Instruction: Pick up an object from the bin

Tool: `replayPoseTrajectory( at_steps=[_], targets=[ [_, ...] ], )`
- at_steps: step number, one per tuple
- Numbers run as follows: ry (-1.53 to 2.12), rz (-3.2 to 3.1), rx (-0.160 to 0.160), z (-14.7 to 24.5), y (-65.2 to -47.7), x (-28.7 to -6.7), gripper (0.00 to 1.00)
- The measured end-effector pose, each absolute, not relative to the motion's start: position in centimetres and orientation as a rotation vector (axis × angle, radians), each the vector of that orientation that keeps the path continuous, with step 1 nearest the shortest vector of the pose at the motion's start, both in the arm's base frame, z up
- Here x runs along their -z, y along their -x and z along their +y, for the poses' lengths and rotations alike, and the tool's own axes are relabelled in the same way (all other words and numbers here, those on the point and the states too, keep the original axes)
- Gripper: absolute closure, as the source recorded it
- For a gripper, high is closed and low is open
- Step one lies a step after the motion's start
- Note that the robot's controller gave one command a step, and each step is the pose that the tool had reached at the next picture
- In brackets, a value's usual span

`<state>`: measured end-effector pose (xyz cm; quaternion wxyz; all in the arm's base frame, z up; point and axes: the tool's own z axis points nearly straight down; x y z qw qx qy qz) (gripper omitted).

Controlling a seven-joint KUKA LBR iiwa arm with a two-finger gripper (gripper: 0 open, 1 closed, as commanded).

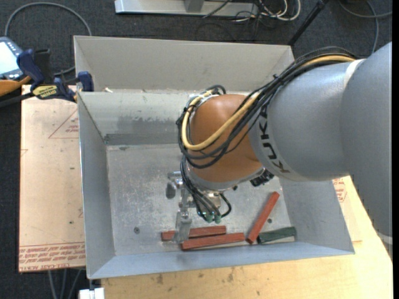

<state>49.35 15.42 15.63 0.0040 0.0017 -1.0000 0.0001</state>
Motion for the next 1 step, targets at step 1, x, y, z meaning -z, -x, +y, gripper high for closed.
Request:
replayPoseTrajectory(
  at_steps=[1],
  targets=[
    [-0.278, -3.146, 0.003, 7.74, -48.52, -7.08, 0.00]
  ],
)
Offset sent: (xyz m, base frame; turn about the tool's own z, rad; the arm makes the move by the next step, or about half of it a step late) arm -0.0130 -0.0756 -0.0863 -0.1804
